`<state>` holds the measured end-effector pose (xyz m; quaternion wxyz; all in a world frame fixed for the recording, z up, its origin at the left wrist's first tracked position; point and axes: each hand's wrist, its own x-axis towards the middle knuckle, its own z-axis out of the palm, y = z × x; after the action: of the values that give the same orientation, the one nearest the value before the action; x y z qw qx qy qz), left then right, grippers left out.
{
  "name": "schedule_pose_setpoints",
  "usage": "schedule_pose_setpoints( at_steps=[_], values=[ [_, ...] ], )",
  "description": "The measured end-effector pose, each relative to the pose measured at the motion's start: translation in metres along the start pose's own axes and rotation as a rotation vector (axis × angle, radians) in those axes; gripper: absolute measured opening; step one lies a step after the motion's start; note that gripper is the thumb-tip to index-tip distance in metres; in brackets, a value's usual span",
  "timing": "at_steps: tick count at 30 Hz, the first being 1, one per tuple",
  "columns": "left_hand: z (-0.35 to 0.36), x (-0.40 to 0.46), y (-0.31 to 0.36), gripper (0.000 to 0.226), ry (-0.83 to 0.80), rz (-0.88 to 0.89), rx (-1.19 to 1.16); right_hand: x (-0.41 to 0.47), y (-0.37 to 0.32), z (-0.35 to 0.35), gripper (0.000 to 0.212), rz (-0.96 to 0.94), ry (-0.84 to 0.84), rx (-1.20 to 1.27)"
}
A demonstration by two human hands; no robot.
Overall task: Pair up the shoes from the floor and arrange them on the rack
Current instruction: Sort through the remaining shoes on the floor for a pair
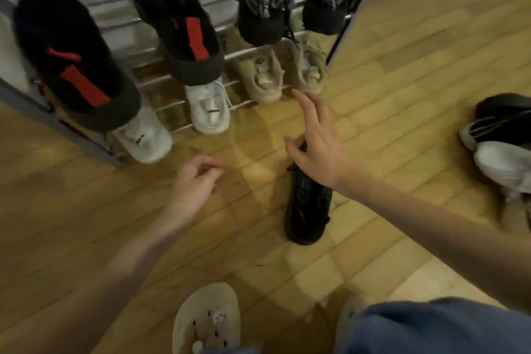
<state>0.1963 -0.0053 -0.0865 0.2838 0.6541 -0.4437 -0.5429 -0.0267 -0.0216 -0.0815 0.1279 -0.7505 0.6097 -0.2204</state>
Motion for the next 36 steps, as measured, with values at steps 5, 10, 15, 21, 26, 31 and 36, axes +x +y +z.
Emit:
schedule_pose_setpoints(
  at_steps=[5, 10, 15, 21, 26, 31, 36],
  values=[
    [0.090, 0.017, 0.029, 0.013, -0.263, 0.274, 0.291, -0.069, 0.091, -0.029, 0.074, 0.362, 0.069, -0.019],
    [0.197, 0.036, 0.072, 0.010, -0.504, 0.644, 0.639, -0.125, 0.179, -0.055, 0.077, 0.655, 0.157, -0.048],
    [0.277, 0.043, 0.085, 0.017, -0.669, 0.768, 0.774, -0.158, 0.273, -0.082, 0.087, 0.951, 0.237, -0.329],
    [0.319, 0.037, 0.072, 0.018, -0.668, 0.729, 0.685, -0.185, 0.356, -0.133, 0.098, 1.030, 0.080, -0.580],
    [0.319, 0.036, 0.055, 0.019, -0.680, 0.699, 0.711, -0.184, 0.381, -0.158, 0.096, 0.880, -0.128, -0.787],
    [0.310, 0.047, 0.048, 0.017, -0.679, 0.622, 0.735, -0.163, 0.358, -0.176, 0.070, 0.772, 0.097, -0.642],
    [0.318, 0.046, 0.046, 0.031, -0.692, 0.501, 0.662, -0.124, 0.303, -0.182, 0.060, 0.712, 0.260, -0.445]
  ],
)
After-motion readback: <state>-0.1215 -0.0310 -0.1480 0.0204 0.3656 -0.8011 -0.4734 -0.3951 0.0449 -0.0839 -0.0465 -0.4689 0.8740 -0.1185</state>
